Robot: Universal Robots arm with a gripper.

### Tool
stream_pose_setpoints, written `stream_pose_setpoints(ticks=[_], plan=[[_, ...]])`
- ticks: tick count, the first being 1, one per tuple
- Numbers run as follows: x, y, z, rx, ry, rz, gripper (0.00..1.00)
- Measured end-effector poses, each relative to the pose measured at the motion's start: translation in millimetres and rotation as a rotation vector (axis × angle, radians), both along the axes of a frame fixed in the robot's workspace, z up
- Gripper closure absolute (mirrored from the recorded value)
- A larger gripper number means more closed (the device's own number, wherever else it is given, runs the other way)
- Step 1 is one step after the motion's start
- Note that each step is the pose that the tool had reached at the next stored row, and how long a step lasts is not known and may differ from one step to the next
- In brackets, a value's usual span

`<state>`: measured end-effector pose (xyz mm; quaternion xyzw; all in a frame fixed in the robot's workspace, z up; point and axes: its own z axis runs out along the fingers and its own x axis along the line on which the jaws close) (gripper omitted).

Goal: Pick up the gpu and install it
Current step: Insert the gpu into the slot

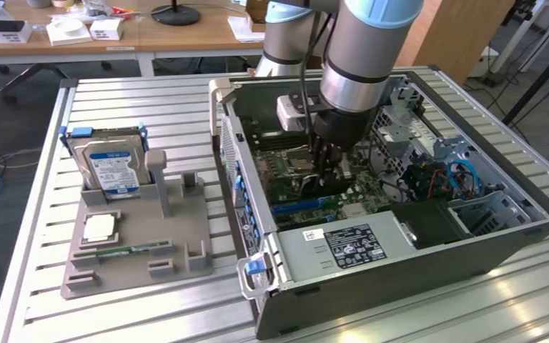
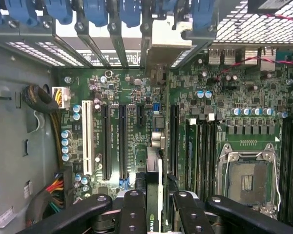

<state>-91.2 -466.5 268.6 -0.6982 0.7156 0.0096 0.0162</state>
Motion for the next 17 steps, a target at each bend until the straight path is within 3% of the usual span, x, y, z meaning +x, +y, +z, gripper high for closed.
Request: stream_pose_setpoints(ticks=[17], plan=[[-5.8,1.3,-3.6,-0.0001,0.0,0.0,0.74]])
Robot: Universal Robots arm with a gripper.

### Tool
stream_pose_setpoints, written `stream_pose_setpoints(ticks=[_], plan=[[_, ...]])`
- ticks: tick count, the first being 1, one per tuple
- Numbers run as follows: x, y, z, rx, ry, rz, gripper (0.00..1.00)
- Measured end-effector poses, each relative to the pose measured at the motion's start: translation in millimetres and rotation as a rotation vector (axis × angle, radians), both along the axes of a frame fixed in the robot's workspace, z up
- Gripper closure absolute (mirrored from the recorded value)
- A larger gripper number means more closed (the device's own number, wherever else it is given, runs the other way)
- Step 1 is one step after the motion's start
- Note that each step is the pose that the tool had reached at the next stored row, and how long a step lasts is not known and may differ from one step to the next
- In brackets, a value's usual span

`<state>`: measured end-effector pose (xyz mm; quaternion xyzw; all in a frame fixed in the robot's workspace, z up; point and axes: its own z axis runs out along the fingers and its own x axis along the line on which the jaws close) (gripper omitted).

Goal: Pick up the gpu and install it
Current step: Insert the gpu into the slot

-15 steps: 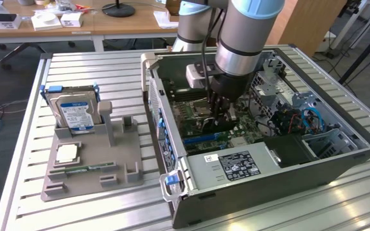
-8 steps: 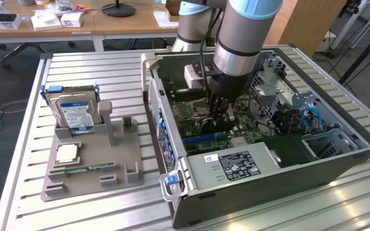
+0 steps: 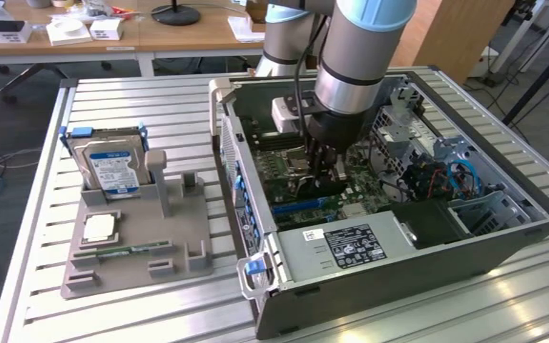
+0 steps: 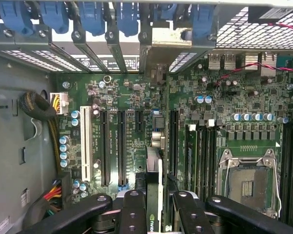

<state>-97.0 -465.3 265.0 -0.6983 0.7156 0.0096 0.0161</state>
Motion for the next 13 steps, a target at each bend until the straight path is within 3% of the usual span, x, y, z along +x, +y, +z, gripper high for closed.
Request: stream_pose_setpoints(ticks=[13], plan=[[-3.3,0.4,-5.2,0.0,0.0001,0.0,0.74]])
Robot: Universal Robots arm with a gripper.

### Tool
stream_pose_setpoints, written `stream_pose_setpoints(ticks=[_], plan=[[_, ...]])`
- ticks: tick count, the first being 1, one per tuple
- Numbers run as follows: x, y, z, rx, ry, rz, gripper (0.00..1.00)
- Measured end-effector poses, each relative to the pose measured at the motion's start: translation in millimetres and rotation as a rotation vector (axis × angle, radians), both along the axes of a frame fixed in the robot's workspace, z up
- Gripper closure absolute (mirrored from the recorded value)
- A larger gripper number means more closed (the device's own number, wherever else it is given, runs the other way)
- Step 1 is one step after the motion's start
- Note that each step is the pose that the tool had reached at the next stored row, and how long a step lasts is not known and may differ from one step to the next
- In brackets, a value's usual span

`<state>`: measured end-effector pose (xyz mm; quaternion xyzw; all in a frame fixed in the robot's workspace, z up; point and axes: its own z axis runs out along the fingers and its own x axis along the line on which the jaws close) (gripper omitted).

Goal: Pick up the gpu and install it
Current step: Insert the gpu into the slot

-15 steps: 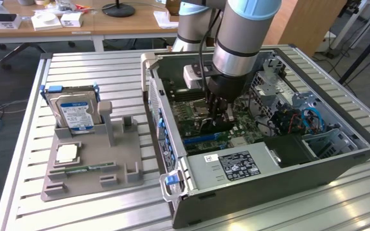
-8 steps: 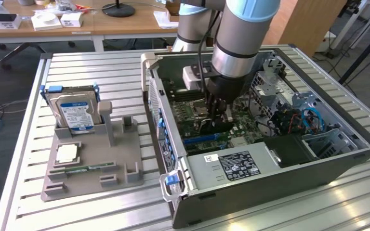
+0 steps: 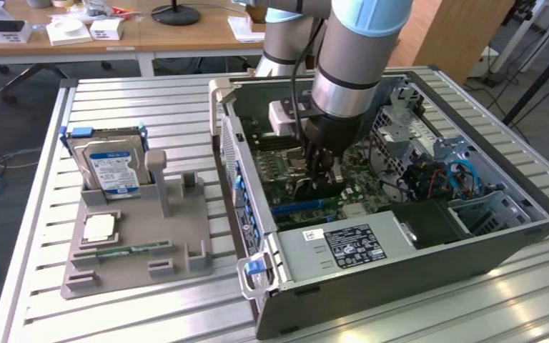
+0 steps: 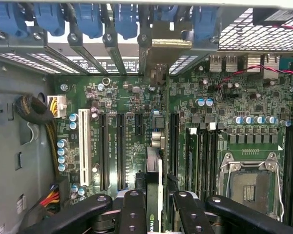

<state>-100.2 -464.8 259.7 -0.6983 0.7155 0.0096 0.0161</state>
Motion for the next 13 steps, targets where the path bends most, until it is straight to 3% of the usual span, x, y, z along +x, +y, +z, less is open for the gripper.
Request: stream_pose_setpoints(ticks=[13], plan=[[-0.7,0.2,-5.9,0.0001,0.0,0.0,0.74]])
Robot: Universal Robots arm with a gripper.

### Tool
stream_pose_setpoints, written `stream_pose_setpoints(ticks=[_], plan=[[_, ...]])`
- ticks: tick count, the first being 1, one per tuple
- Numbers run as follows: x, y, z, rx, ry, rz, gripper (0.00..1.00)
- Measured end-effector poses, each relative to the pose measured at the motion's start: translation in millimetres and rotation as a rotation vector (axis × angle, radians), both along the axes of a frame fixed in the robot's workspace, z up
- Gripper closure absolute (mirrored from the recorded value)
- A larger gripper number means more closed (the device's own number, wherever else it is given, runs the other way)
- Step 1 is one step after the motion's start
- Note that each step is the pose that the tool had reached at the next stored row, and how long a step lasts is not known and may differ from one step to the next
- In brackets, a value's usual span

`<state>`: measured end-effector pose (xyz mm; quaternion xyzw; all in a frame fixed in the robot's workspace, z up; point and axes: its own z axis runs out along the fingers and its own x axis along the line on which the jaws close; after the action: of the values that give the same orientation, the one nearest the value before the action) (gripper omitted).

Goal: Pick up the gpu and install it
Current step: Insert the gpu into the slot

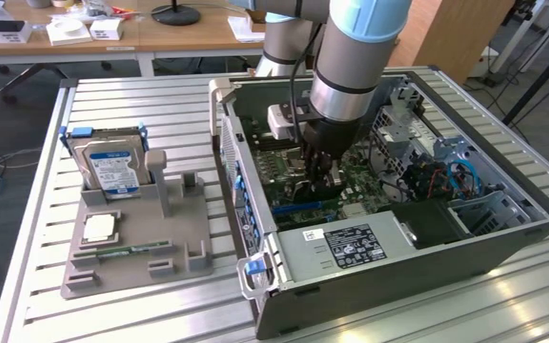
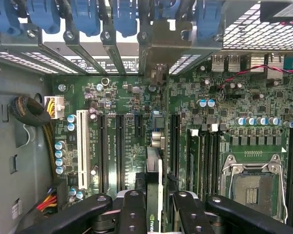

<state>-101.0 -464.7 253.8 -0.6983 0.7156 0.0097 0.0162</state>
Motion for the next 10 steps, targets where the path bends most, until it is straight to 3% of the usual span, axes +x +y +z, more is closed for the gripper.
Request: stream_pose_setpoints(ticks=[10], plan=[[-1.5,0.4,-1.1,-0.0002,0.0,0.0,0.74]])
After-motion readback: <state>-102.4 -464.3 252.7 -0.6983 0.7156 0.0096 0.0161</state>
